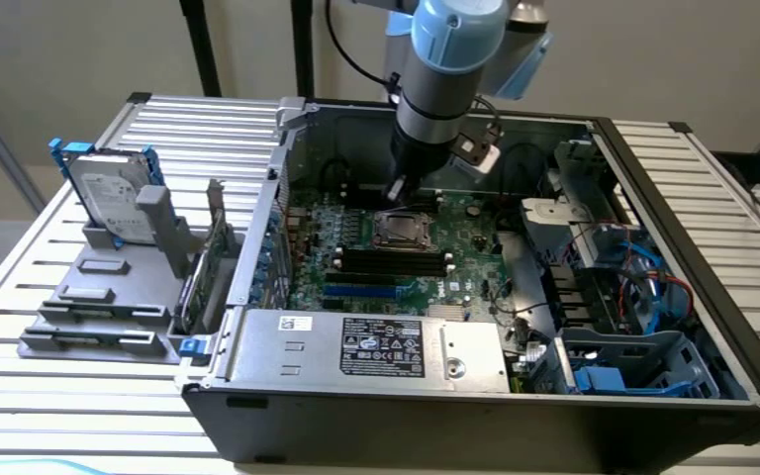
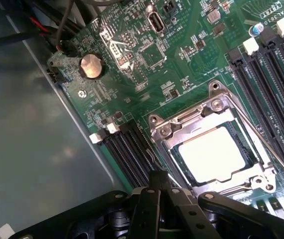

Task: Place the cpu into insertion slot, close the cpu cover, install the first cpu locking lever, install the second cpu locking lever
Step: 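Install the first cpu locking lever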

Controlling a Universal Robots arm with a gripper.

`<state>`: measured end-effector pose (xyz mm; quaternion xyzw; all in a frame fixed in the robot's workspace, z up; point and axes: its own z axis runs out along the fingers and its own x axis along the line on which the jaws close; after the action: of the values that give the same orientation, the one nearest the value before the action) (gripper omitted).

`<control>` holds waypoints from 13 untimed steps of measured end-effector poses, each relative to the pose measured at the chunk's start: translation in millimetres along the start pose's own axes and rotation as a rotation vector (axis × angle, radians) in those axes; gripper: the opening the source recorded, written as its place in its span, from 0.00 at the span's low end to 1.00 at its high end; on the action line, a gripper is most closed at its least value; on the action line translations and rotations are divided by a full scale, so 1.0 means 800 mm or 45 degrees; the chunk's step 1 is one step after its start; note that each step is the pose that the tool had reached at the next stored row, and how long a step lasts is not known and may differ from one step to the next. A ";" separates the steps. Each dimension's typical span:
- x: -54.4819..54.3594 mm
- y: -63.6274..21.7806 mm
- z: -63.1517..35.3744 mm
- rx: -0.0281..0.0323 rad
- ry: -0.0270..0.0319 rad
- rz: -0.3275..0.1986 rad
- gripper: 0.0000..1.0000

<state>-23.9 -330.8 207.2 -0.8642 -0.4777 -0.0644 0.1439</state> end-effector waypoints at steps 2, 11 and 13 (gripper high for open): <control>0.001 0.002 0.001 0.0006 -0.0005 -0.005 0.11; 0.003 0.011 0.005 0.0022 -0.0026 -0.035 0.11; 0.002 0.012 0.005 0.0032 -0.0032 -0.044 0.11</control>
<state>-14.9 -333.0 201.9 -0.8558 -0.4927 -0.0651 0.1433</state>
